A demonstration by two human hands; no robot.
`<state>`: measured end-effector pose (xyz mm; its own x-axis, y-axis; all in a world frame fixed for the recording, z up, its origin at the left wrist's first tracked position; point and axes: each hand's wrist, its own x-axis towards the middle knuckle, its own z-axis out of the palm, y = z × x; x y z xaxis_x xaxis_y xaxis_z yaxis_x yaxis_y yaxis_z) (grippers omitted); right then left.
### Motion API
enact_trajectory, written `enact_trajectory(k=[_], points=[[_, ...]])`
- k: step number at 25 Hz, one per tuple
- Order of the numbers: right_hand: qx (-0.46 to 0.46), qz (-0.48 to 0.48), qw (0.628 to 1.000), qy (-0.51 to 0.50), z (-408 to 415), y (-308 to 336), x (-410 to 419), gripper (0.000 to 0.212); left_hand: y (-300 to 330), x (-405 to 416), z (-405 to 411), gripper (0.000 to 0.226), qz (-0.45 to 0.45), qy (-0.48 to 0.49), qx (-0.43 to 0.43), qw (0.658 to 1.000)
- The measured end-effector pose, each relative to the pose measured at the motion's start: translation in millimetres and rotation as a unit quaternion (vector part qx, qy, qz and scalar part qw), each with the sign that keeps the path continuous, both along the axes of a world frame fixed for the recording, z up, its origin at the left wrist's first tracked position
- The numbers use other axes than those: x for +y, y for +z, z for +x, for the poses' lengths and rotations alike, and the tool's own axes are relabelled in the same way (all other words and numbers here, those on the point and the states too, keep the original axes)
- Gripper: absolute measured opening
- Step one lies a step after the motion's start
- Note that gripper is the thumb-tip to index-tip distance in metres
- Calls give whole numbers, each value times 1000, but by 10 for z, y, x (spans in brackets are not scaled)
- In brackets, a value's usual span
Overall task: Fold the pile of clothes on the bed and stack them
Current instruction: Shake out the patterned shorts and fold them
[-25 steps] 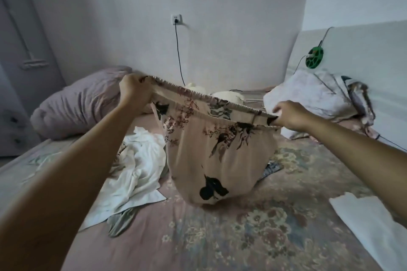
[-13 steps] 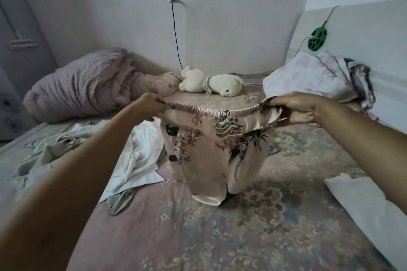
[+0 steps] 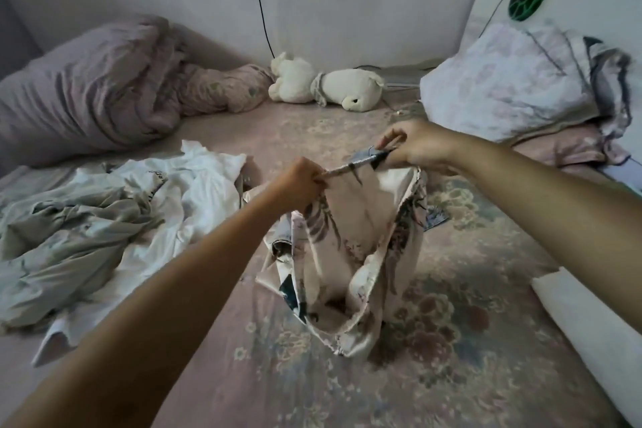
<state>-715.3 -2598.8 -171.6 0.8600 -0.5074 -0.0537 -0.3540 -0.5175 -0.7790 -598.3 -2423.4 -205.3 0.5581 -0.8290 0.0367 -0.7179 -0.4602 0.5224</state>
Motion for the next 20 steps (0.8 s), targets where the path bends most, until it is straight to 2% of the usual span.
enact_trajectory(k=[3, 5, 8, 10, 11, 13, 14, 15, 17, 18, 20], points=[[96, -196, 976, 6, -92, -65, -162, 27, 607, 119, 306, 20, -23, 108, -1, 994], [169, -256, 952, 20, -204, -93, -253, 30, 1088, 210, 455, 19, 13, 133, -46, 990], [206, -168, 964, -19, -404, 524, -253, 16, 1921, 446, 693, 13, 52, 149, -77, 985], [137, -30, 988, -67, -497, 1184, -285, 8, 2385, 635, 809, 14, 51, 173, -80, 980], [103, 44, 991, -78, -531, 1707, -252, 5, 2769, 750, 809, 14, 61, 182, -84, 978], [35, 171, 982, -75, -550, 2370, -233, 17, 3081, 797, 937, 5, 25, 185, -120, 975], [7, 207, 976, -59, -513, 2854, -214, 24, 3446, 830, 973, 11, 2, 191, -125, 974], [-15, 226, 973, -42, -488, 3330, -158, 26, 3846, 876, 967, 23, -14, 207, -107, 972], [-66, 234, 970, -23, -478, 4156, -16, 16, 4564, 975, 924, 45, -72, 234, 3, 970], [-87, 224, 970, -19, -474, 4494, 64, 13, 4858, 1023, 910, 51, -105, 252, 100, 957], [-121, 202, 972, -10, -447, 4932, 199, 16, 5192, 1029, 802, 55, -187, 256, 286, 904]])
